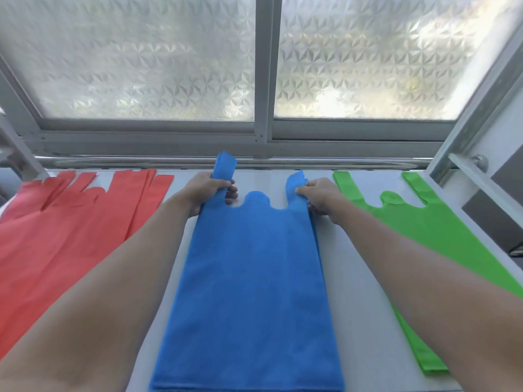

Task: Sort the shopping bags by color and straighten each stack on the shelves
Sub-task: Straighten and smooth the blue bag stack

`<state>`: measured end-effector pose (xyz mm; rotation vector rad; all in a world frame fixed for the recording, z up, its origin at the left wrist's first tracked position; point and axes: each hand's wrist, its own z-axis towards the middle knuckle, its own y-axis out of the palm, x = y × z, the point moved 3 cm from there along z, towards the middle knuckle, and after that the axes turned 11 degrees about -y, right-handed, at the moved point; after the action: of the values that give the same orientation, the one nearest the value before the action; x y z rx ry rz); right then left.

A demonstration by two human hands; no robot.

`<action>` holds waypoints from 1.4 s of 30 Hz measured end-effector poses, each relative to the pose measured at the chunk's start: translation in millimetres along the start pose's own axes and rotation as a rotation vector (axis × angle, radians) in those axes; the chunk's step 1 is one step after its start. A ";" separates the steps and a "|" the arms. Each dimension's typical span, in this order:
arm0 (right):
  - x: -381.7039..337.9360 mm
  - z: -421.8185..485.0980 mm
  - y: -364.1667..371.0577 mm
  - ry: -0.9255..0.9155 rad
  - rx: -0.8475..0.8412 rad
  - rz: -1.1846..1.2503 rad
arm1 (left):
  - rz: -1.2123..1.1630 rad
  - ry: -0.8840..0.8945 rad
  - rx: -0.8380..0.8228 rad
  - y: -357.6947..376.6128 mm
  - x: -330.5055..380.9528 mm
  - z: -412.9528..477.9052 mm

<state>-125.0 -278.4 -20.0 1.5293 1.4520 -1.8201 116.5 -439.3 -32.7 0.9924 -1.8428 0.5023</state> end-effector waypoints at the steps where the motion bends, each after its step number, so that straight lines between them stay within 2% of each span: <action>1: 3.7 0.9 0.7 0.003 0.014 -0.022 | 0.045 0.015 0.085 -2.8 -0.7 1.9; 4: 7.1 2.3 1.5 -0.021 0.068 -0.060 | 0.247 0.088 0.272 -13.4 6.1 4.5; 5: 6.0 1.9 0.6 -0.033 0.087 -0.068 | 0.276 0.104 0.272 -16.3 10.3 5.5; 8: 2.7 0.8 -3.7 -0.070 0.134 -0.156 | 0.230 0.105 0.108 -16.4 19.1 3.5; 9: 4.0 0.4 -4.4 -0.072 0.138 -0.192 | 0.258 0.108 0.110 -16.4 19.1 4.6; 14: 9.6 -1.0 -3.1 -0.084 0.123 -0.352 | 0.654 0.173 0.456 -19.7 11.8 13.4; 18: 10.9 -0.4 -2.9 -0.122 0.138 -0.478 | 0.701 0.205 0.545 -20.0 4.5 16.1; 21: 13.2 -0.4 -4.3 -0.112 0.161 -0.475 | 0.672 0.226 0.593 -20.3 1.1 14.9; 28: 12.5 -3.3 1.3 -0.149 0.193 -0.397 | 0.762 0.188 0.619 -5.3 -6.9 7.6; 32: 20.2 -3.9 3.9 -0.202 0.177 -0.323 | 0.851 0.261 0.626 3.5 -13.9 1.6; 37: 9.5 -29.3 8.0 -0.166 0.050 -0.485 | 0.841 0.338 0.650 6.9 -28.5 -19.9; 42: 7.6 -133.1 11.7 -0.115 -0.099 -0.544 | 0.811 0.387 0.571 6.1 -71.2 -97.1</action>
<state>-50.2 -167.4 -17.4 1.0218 2.0027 -2.0394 180.6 -338.6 -49.9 0.3857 -1.7104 1.6525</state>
